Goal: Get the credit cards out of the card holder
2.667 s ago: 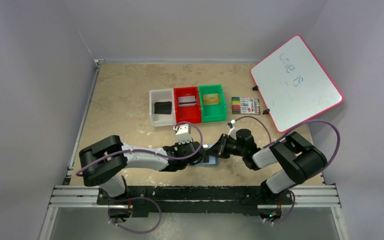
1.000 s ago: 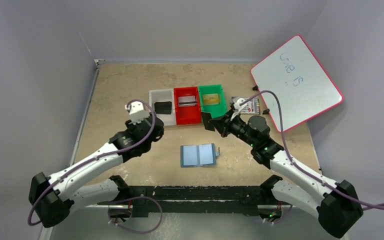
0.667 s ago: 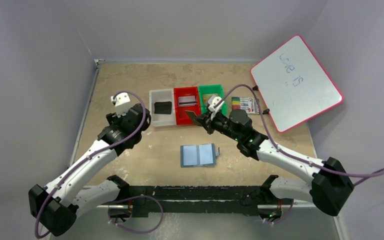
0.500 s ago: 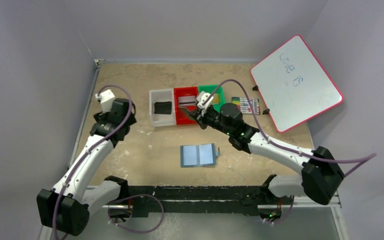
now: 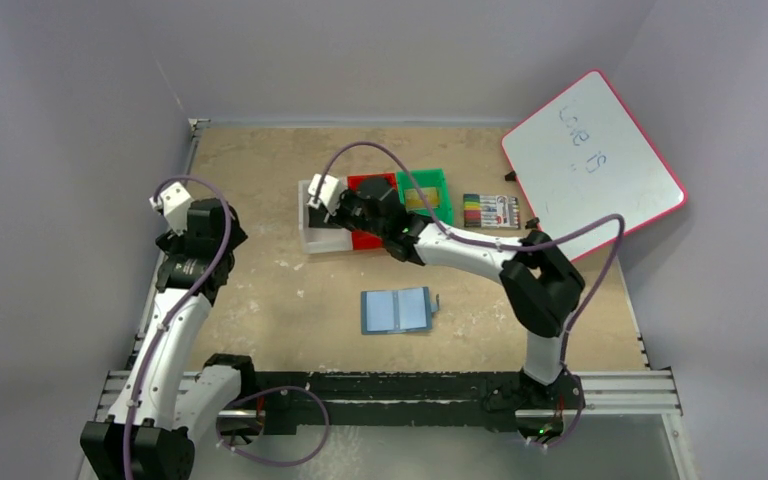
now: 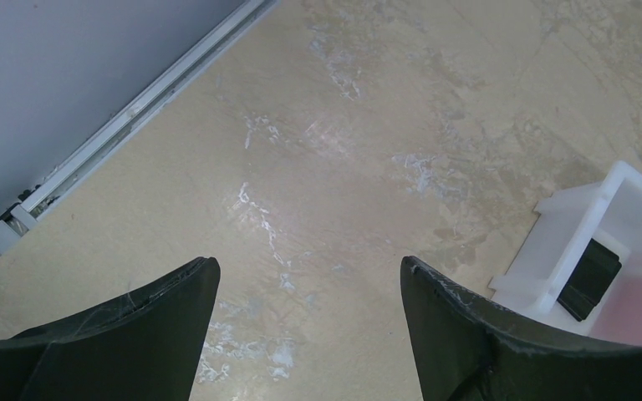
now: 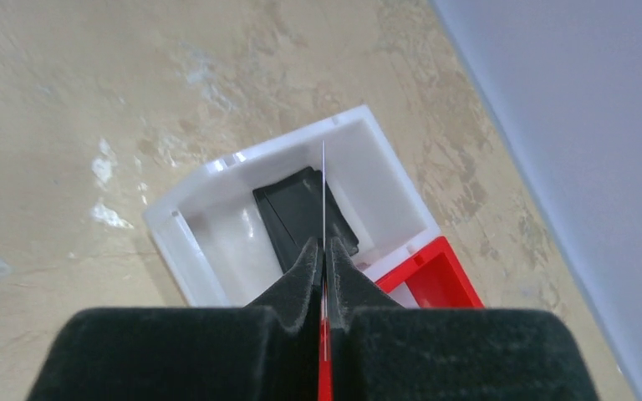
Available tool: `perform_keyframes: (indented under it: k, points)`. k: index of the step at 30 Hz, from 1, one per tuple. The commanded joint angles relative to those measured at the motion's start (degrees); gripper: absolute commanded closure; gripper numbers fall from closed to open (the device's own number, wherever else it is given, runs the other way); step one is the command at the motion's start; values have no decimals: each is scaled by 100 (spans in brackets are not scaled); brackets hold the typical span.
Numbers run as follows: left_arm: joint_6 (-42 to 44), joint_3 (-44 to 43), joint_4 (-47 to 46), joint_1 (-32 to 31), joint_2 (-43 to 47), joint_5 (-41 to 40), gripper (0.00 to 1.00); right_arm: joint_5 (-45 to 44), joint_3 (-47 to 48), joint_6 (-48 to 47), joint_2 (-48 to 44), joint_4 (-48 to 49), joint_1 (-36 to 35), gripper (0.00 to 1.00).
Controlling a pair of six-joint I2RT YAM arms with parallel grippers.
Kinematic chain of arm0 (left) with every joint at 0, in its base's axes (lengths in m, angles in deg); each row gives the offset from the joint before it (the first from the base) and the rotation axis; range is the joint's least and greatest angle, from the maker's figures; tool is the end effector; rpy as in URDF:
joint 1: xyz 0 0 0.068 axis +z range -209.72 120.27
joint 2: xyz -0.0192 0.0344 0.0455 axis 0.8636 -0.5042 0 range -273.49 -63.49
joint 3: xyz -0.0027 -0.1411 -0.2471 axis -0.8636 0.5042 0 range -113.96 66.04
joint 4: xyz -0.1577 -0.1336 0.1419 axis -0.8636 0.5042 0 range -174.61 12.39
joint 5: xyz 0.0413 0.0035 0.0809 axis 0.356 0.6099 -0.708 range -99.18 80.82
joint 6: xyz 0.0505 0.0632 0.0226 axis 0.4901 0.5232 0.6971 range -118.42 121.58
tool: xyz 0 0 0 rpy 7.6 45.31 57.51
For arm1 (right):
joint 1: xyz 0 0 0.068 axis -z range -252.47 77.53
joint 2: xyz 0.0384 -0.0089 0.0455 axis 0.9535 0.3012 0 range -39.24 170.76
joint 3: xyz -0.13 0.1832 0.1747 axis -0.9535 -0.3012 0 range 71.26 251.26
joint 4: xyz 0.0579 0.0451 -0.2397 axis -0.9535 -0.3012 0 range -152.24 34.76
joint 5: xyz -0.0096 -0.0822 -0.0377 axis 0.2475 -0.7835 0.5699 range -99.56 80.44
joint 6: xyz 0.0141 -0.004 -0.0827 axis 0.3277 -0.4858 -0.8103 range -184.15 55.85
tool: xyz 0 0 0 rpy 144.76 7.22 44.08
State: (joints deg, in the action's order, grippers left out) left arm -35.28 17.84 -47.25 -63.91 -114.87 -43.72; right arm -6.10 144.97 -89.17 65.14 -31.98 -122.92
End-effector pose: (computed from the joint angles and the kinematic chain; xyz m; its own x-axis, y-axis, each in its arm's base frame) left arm 0.1889 0.0280 0.2886 -0.2969 -0.4737 -0.8291 -0.6846 0.7109 -0.1610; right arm 0.2934 0.3624 0.2945 0.2673 -0.3393 -0.9019 -0.7668 0.4920 -0.4123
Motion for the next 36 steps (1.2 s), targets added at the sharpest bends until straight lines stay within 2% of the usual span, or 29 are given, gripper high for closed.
perform_keyframes:
  k: [1,11,17,36]
  points:
    - [-22,13,-169,32,189,-257,20,-511,716,-779,435,-330,-68,100]
    - [182,26,-304,32,288,192,15,-879,1794,-1583,1479,-1067,-113,100]
    - [202,31,-324,32,286,263,14,-1470,1990,-2053,1833,-1143,-181,100]
    - [197,31,-311,32,302,220,15,-1778,2604,-2518,2654,-1239,-308,98]
